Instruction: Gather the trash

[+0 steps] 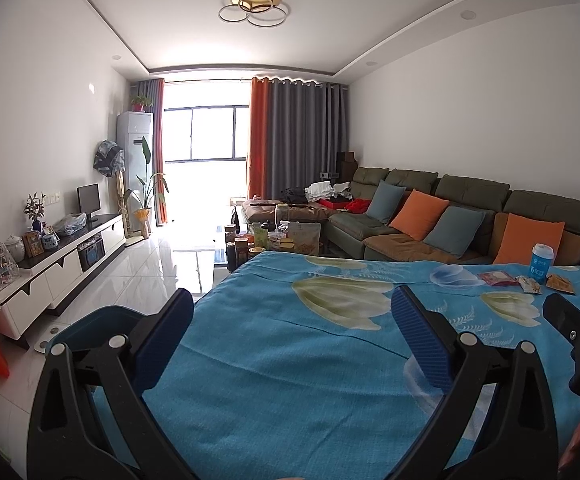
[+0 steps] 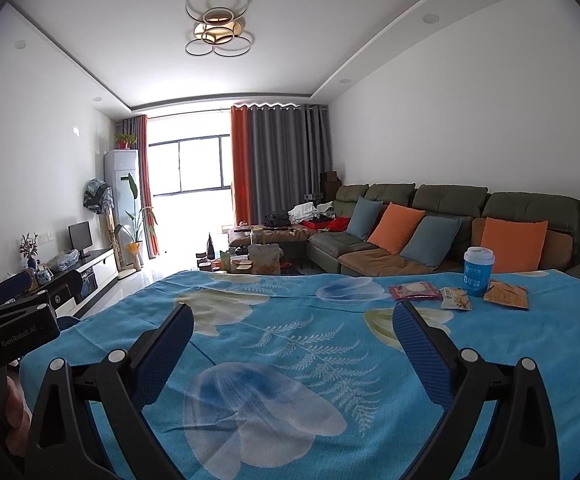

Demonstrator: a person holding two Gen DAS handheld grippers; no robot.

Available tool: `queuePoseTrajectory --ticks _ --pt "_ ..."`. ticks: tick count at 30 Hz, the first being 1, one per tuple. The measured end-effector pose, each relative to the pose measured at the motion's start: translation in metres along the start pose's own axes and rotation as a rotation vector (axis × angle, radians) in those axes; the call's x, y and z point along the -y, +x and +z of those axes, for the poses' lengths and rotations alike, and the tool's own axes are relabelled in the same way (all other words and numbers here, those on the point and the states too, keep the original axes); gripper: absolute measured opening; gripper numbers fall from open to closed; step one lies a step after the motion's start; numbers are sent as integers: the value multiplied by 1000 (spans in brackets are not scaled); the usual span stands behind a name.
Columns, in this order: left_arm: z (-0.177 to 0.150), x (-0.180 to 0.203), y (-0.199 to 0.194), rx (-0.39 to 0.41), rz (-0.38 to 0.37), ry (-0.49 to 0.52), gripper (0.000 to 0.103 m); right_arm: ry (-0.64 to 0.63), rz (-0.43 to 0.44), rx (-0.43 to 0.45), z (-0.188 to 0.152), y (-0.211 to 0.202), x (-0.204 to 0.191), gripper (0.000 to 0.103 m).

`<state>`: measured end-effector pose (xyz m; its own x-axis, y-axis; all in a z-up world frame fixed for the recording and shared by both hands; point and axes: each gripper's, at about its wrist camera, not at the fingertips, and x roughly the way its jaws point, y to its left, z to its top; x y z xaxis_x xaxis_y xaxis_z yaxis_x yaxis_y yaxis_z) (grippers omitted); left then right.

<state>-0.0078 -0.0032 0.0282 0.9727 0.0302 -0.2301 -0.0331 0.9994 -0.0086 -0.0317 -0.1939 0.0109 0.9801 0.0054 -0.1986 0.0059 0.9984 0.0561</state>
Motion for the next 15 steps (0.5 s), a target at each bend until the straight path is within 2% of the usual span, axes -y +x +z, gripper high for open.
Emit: queuePoseTrajectory --ticks 15 --pt "2 0 2 3 0 0 97 3 -5 6 0 -2 0 96"
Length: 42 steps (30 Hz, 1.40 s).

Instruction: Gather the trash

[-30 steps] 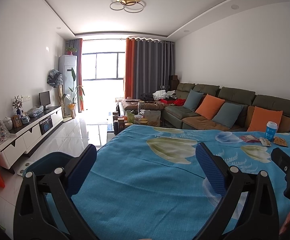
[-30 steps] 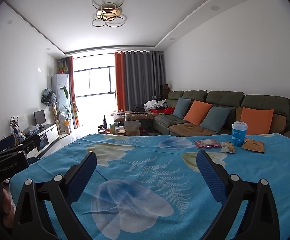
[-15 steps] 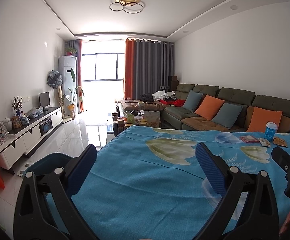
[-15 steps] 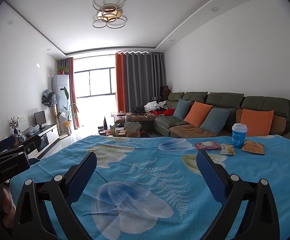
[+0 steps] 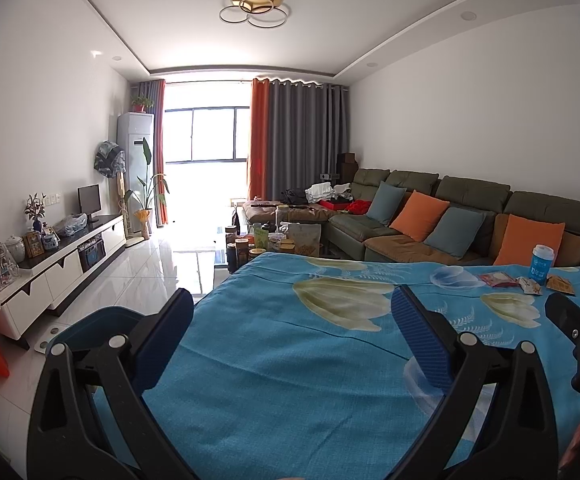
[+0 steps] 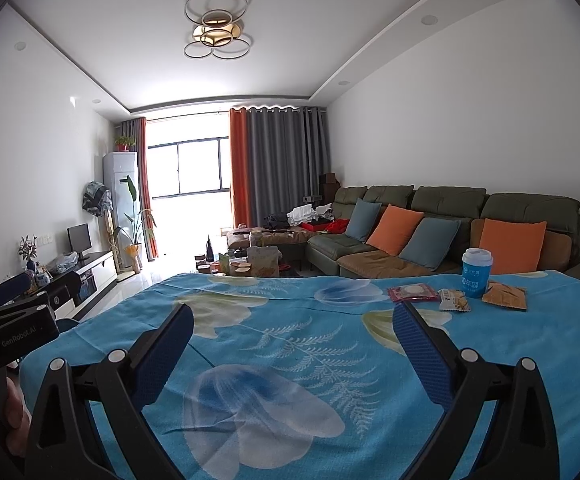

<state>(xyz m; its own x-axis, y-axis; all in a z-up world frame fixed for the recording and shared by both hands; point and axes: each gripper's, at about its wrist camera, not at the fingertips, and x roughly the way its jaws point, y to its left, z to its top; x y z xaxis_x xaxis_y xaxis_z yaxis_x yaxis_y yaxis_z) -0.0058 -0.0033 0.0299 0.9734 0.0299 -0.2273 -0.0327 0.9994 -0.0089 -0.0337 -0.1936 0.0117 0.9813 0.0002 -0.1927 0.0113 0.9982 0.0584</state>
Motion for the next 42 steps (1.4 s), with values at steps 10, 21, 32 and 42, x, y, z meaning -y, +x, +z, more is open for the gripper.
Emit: queuePoseTrajectory --ticks 10,21,32,42 --pt "-1 1 1 5 -4 3 97 -1 -5 3 -1 -2 0 96" --pt "-2 1 1 5 -6 4 97 -1 -11 9 0 -7 -3 96" --pt "-3 1 1 5 -6 4 97 1 -10 9 0 -7 -3 96" --pt "-3 1 1 5 -6 5 97 0 -11 10 0 -7 -3 96"
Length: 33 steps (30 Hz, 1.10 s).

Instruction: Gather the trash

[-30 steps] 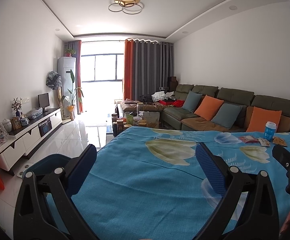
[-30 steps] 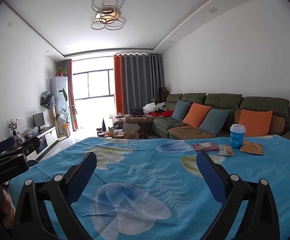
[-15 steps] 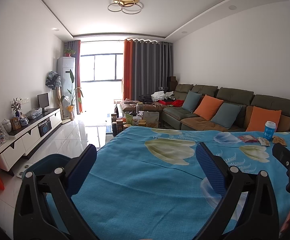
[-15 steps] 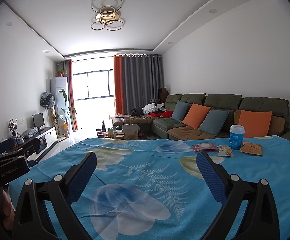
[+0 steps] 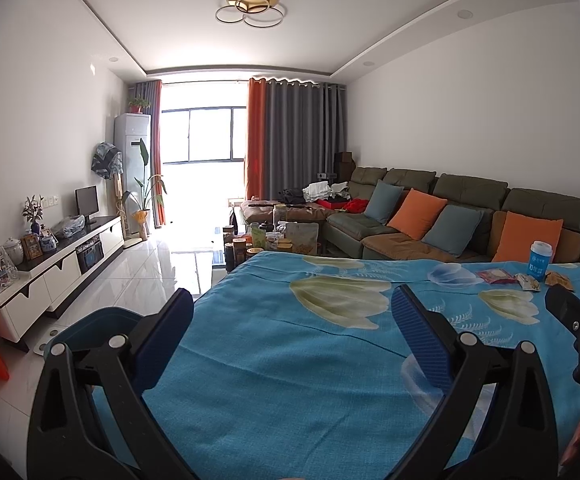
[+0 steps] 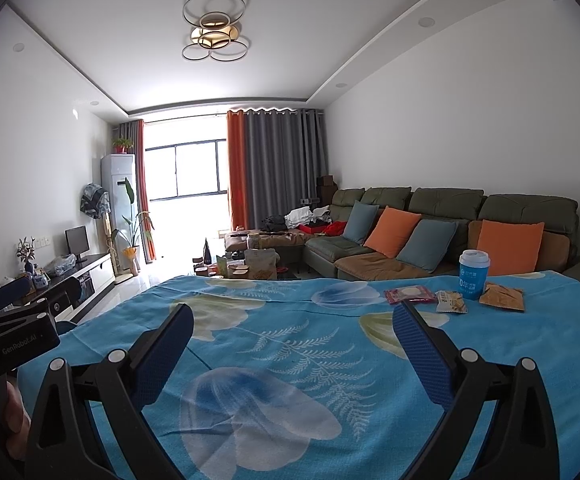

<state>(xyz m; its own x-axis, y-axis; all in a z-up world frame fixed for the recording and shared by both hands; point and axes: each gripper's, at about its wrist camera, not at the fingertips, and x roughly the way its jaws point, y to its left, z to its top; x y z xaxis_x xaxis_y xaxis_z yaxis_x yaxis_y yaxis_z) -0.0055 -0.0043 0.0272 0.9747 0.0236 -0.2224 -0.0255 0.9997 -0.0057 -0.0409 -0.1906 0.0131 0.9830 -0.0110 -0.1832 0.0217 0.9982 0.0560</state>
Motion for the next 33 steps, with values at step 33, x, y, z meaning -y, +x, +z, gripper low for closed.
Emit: queuePoseTrajectory --ticks 33 --pt "-8 -5 1 -6 -6 0 97 4 -1 1 0 0 0 96"
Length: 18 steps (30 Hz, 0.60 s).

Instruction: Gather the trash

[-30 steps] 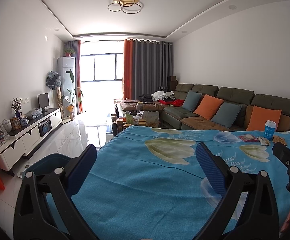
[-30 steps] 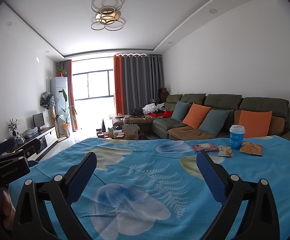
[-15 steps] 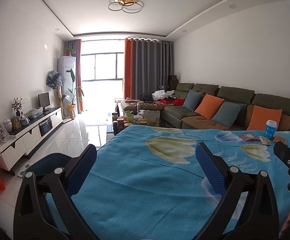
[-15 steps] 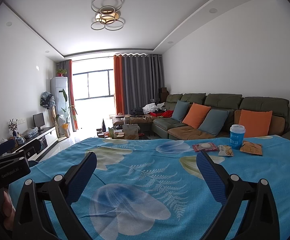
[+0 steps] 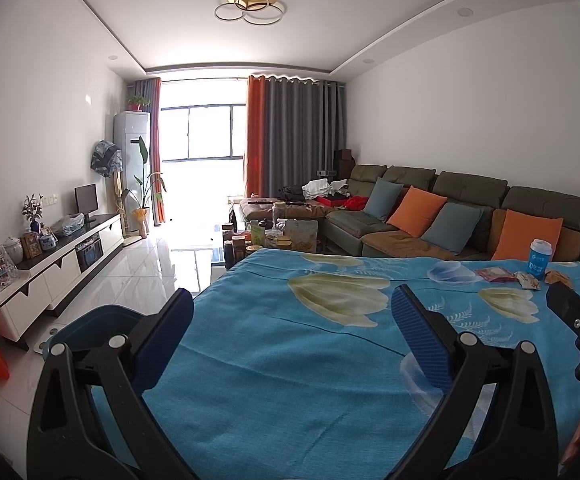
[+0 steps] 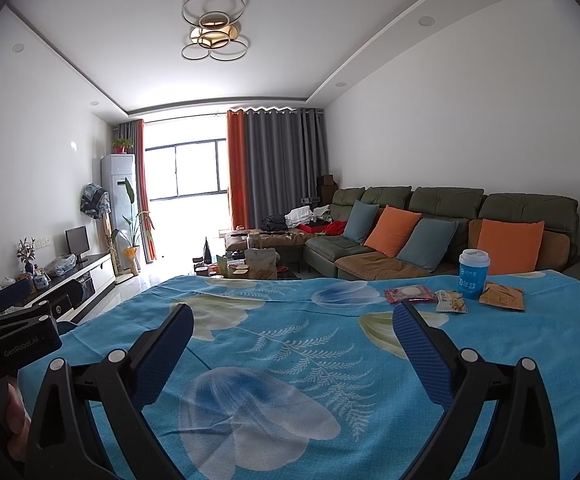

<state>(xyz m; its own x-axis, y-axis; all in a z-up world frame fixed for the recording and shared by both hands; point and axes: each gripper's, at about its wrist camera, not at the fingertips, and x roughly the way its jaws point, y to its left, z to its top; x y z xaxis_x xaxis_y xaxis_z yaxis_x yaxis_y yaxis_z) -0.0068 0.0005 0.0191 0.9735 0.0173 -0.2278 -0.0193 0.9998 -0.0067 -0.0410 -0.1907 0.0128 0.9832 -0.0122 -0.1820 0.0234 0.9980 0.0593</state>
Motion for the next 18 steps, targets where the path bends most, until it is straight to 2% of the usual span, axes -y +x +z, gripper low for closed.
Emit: queuePoseTrajectory --ticks 7,13,18 --pt "-1 1 -1 6 -12 18 97 1 -1 -2 -1 1 0 96" --pt "0 -1 13 -73 -58 -7 97 11 -15 -12 -2 0 4 96" --pt "1 1 36 -149 -74 5 97 16 -43 -55 0 6 21 96"
